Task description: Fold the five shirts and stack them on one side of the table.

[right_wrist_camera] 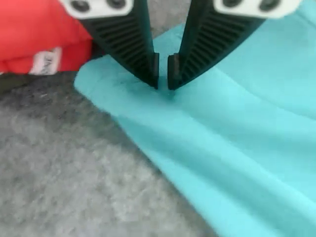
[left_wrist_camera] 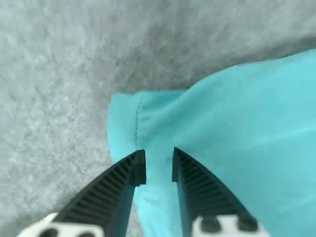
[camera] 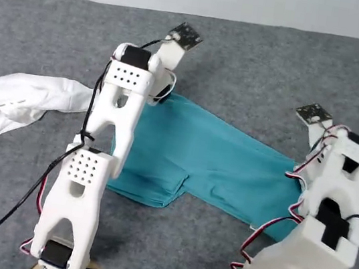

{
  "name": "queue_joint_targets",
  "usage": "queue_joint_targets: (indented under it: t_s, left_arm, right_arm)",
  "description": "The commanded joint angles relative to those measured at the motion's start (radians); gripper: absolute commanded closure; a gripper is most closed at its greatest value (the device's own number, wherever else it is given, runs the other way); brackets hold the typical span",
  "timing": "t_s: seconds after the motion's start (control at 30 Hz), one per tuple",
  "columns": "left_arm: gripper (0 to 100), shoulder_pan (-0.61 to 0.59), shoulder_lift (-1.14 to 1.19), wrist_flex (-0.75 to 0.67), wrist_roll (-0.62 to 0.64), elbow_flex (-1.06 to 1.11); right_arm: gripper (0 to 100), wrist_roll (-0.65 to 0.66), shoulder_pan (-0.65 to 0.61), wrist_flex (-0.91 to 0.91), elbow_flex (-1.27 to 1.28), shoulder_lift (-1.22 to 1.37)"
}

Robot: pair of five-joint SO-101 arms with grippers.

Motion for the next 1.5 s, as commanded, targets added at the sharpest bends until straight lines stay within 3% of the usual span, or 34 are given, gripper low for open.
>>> queue_joint_targets:
  t_s: [0.0, 0.3, 1.0, 1.1, 1.23, 1.3, 1.47]
  left_arm:
    - [90, 0.029, -0.012, 0.051, 0.006, -0.183]
    - [90, 0.041, 0.046, -0.11, 0.012, -0.128]
    - [90, -0.057, 0.152, -0.169, 0.012, -0.124]
    - [91, -0.055, 0.15, -0.103, 0.012, -0.229]
    - [90, -0.023, 0.152, 0.086, 0.012, -0.481]
    - [91, 0.002, 0.121, 0.15, 0.012, -0.472]
    - [91, -0.014, -0.043, 0.149, 0.08, -0.295]
  right_arm:
    - [95.3, 0.006, -0.047, 0.058, -0.091, -0.136]
    - [95.3, 0.005, -0.091, 0.064, -0.086, -0.191]
    - [95.3, -0.029, -0.091, 0.07, -0.017, -0.202]
    - [95.3, -0.029, -0.093, 0.114, -0.025, -0.203]
    - [95.3, -0.031, -0.093, 0.197, -0.035, -0.243]
    - [95.3, -0.031, -0.093, 0.239, -0.034, -0.283]
    - [95.3, -0.031, -0.111, 0.36, -0.032, -0.377]
